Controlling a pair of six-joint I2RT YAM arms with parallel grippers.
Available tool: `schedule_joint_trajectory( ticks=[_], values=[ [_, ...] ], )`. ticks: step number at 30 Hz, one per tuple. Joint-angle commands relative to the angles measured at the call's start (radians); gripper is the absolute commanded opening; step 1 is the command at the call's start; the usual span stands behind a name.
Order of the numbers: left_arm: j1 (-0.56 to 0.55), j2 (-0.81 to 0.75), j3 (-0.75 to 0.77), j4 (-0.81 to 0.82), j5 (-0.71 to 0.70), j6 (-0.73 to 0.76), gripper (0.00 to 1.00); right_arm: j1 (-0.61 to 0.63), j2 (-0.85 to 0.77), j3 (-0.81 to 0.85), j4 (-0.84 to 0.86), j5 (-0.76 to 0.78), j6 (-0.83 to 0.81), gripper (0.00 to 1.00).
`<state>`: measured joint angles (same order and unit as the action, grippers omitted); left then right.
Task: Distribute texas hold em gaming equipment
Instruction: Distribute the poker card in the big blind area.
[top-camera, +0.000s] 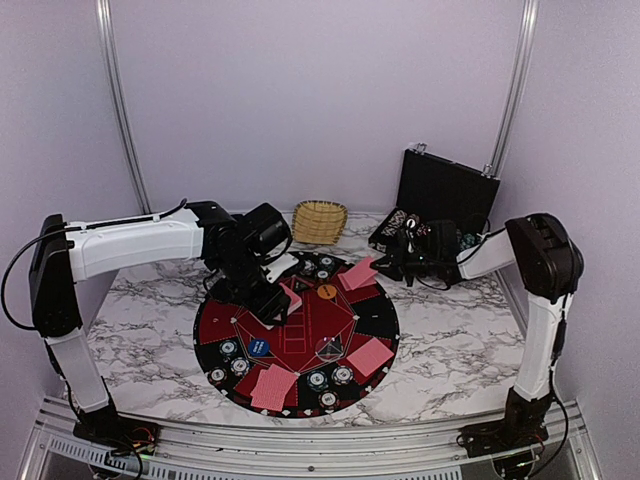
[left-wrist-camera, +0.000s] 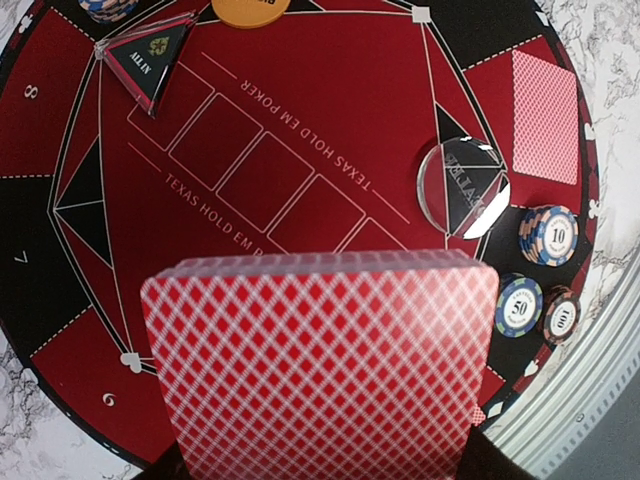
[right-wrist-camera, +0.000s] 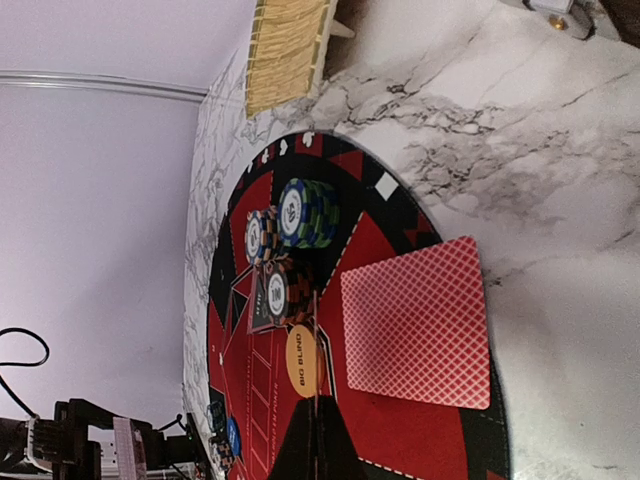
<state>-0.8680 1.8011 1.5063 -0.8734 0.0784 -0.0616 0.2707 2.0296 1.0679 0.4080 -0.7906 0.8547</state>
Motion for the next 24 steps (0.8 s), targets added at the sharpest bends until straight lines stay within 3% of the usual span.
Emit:
schedule_joint_trajectory(
  ticks=[1, 4, 12, 18, 24],
  values=[
    [0.008, -0.001, 0.021, -0.021, 0.003, 0.013, 0.49, 0.000, 0.039, 0.054, -0.038, 0.027, -0.045, 0.00],
    [0.011, -0.003, 0.016, -0.021, 0.004, 0.013, 0.49, -0.001, 0.050, 0.052, -0.046, 0.026, -0.055, 0.00],
    [0.014, 0.000, 0.012, -0.021, 0.009, 0.015, 0.49, 0.019, 0.048, 0.046, -0.093, 0.050, -0.096, 0.12],
    [0.017, -0.004, 0.007, -0.019, 0.011, 0.013, 0.49, 0.037, 0.038, 0.077, -0.209, 0.134, -0.174, 0.25],
    [0.016, -0.008, 0.002, -0.019, 0.010, 0.012, 0.49, 0.066, 0.011, 0.121, -0.360, 0.266, -0.279, 0.30]
  ],
)
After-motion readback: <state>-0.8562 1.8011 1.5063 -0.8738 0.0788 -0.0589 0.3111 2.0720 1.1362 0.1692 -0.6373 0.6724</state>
